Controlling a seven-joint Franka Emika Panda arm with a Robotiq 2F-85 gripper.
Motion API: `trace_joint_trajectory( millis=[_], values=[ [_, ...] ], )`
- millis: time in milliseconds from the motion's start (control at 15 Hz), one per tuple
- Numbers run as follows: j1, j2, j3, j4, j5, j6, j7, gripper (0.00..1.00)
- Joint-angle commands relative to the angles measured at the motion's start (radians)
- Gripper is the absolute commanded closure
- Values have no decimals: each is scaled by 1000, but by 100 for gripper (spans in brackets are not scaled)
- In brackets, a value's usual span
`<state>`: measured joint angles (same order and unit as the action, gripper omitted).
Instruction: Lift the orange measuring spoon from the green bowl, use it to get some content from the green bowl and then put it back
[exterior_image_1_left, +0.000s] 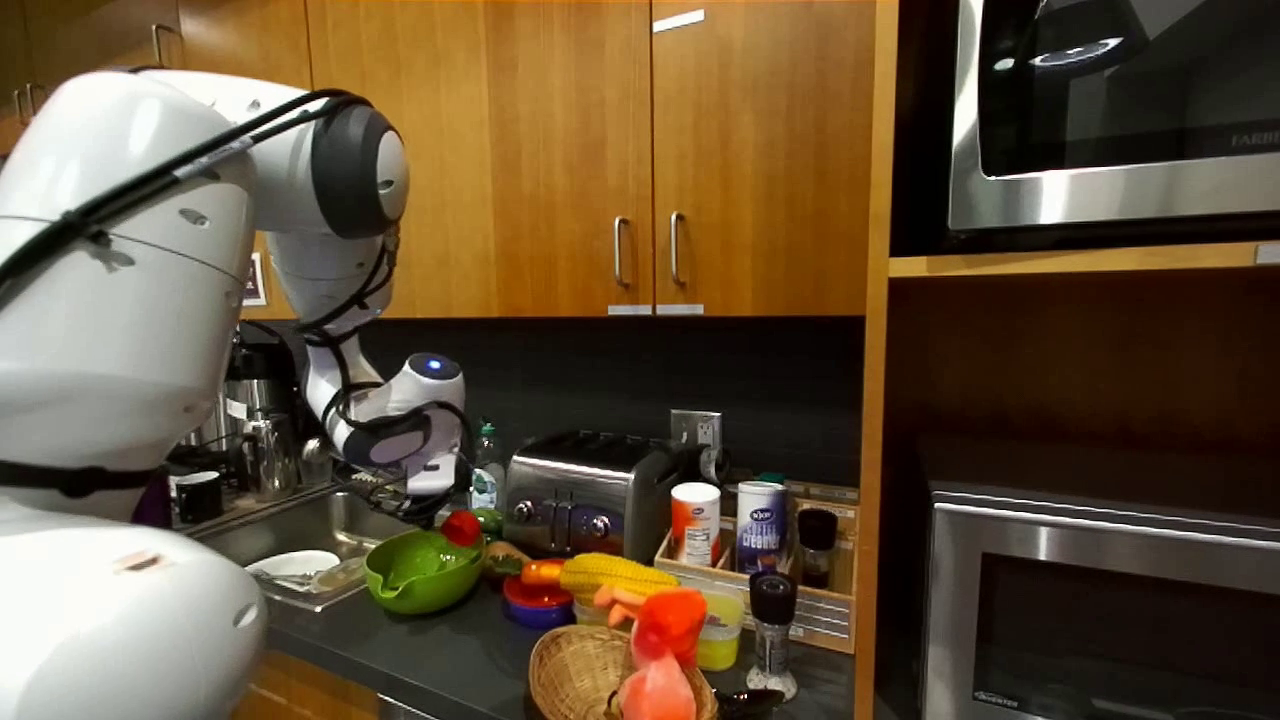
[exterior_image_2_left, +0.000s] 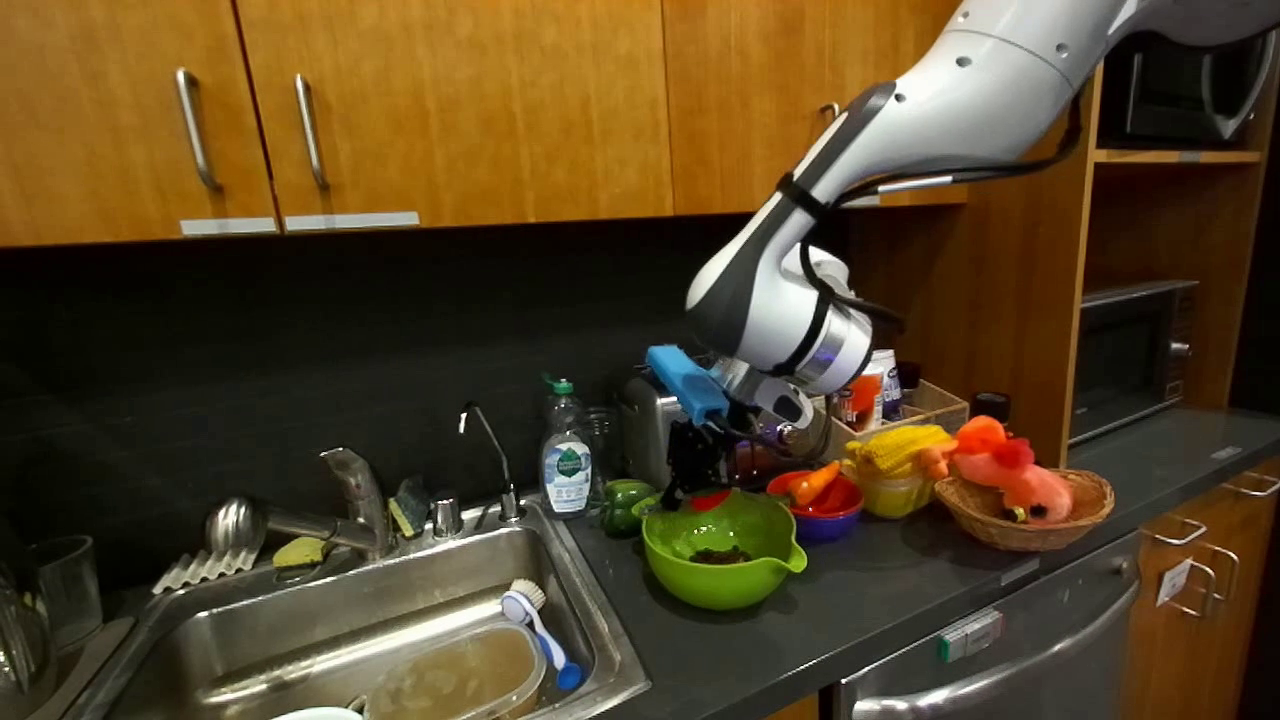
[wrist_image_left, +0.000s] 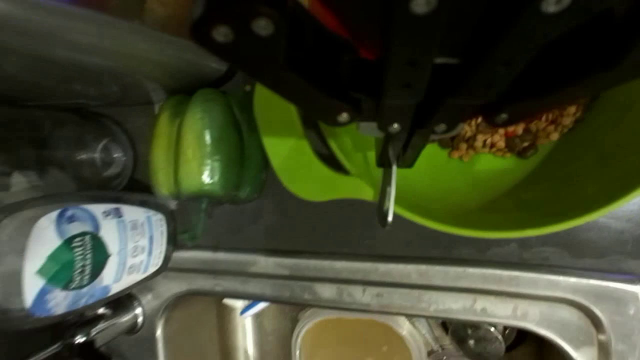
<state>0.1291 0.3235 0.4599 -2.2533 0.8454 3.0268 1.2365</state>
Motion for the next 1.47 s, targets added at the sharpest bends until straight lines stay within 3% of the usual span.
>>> trace_joint_trajectory(
  millis=[0, 333, 467, 600, 867, 1133, 1200, 1400],
  values=[
    [-176, 58, 235, 91, 243, 95, -277, 99],
    [-349, 101, 442, 157, 559, 102, -639, 99],
    [-407, 96, 492, 158, 715, 67, -790, 99],
    [-439, 81, 497, 138, 876, -6, -932, 99],
    [-460, 56, 435, 80, 1197, -222, -1250, 99],
    [-467, 72, 392, -9, 1312, -376, -1400, 99],
    [-291, -12, 193, -48, 1313, -487, -1330, 99],
    [-154, 2, 28, -82, 1316, -600, -1339, 99]
  ],
)
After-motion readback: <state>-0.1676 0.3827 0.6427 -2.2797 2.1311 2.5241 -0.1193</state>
